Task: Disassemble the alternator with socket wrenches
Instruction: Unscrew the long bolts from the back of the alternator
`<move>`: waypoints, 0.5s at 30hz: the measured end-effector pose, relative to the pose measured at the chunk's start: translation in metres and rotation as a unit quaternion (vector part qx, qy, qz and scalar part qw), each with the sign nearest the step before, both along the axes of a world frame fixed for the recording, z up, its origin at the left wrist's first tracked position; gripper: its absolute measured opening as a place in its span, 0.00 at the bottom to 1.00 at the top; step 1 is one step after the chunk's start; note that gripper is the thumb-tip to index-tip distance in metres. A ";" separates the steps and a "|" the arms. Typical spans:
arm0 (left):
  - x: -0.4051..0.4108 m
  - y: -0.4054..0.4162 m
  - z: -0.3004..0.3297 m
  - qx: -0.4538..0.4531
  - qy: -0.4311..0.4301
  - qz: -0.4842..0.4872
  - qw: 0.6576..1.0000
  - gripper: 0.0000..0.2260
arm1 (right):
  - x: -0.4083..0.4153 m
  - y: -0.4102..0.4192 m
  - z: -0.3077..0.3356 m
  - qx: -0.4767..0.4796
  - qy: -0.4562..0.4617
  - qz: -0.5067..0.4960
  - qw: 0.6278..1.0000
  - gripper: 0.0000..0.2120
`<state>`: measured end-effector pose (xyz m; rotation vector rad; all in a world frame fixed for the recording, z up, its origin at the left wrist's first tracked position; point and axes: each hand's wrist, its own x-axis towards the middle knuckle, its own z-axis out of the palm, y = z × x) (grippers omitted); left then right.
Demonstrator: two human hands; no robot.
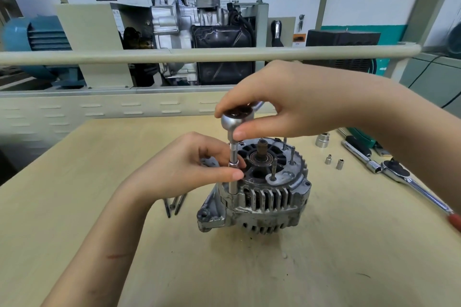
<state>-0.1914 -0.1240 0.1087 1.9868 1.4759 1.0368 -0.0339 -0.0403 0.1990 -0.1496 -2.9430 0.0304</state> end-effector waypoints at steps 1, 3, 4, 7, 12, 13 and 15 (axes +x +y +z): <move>0.001 0.000 0.000 0.008 -0.001 0.006 1.000 0.02 | 0.000 0.000 0.000 0.001 0.004 0.002 1.000 0.13; 0.002 0.000 0.000 0.023 -0.007 0.018 1.000 0.02 | -0.002 -0.001 0.000 0.008 0.006 -0.002 1.000 0.14; 0.003 0.000 -0.001 0.028 -0.010 0.023 0.999 0.02 | -0.003 -0.002 -0.001 0.016 0.005 -0.010 1.000 0.16; 0.002 0.002 -0.003 0.038 -0.003 0.024 0.999 0.10 | -0.005 -0.003 -0.001 0.028 -0.001 -0.035 0.999 0.22; 0.002 0.002 -0.004 0.027 -0.003 0.032 0.999 0.08 | -0.003 -0.001 -0.001 -0.007 0.000 -0.013 1.000 0.21; 0.002 0.002 -0.003 0.025 -0.003 0.029 0.999 0.06 | -0.002 0.000 -0.001 -0.012 0.000 -0.008 1.000 0.20; 0.004 0.001 -0.001 0.016 -0.011 0.013 1.000 0.02 | -0.001 0.002 0.000 -0.020 -0.002 0.002 1.000 0.15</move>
